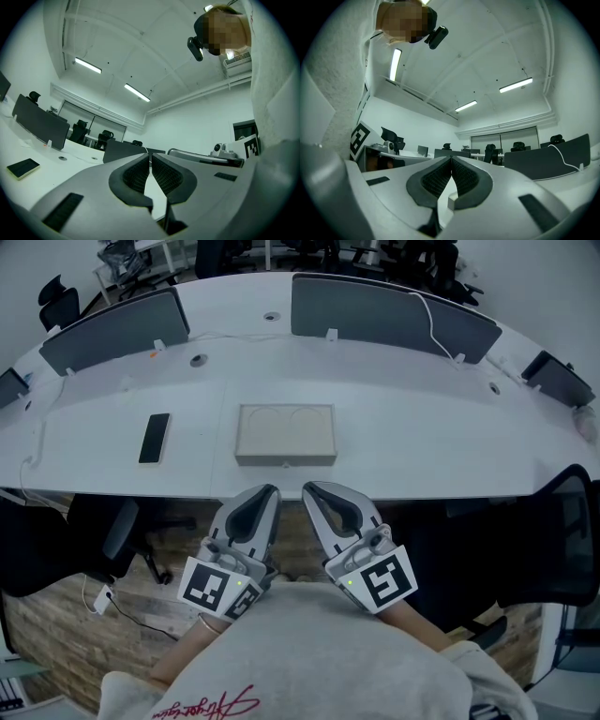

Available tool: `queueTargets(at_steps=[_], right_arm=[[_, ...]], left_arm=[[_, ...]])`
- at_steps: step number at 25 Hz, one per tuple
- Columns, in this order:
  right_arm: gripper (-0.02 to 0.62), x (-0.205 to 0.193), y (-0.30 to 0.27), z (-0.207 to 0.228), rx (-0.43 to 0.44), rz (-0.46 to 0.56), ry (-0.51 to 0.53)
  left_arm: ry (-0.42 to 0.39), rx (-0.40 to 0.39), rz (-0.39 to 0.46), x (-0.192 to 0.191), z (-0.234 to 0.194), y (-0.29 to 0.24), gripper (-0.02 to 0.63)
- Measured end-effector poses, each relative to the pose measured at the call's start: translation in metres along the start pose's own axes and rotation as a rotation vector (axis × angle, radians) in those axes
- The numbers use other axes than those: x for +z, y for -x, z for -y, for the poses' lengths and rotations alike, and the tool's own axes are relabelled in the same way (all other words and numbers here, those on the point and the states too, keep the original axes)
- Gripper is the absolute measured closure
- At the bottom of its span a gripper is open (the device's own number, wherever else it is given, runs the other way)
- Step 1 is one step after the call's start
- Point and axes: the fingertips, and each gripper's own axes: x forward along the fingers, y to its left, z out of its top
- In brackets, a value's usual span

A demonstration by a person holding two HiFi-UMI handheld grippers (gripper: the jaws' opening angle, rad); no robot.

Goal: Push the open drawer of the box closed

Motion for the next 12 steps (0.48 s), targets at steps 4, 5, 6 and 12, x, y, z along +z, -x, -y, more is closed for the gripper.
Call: queueTargets(at_steps=[4,5,6,12], right_arm=[[0.575,0.0013,-0.0029,-0.0089,0.018,-0.003,-0.004],[0.575,0.0008,-0.0040,-0.0103,0.020,-0.008,0.005],[0.575,-0.0003,-0.0049,-0.0112,0.021,-0.011,0.009],[0.575,-0.0064,-0.0057,-0.0115,0.011,-0.020,-0.010]], left_arm=[[0.008,0.002,0.001,0.0001,-0.0030,0.0021,0.575],[0.009,0.002,0.002,0.0002,-0.0037,0.0024,0.575],[0.010,0.001,0.002,0.0002,-0.0042,0.0026,0.575],[0.013,0.001,0.005,0.0005,-0.0068,0.0053,0.575]])
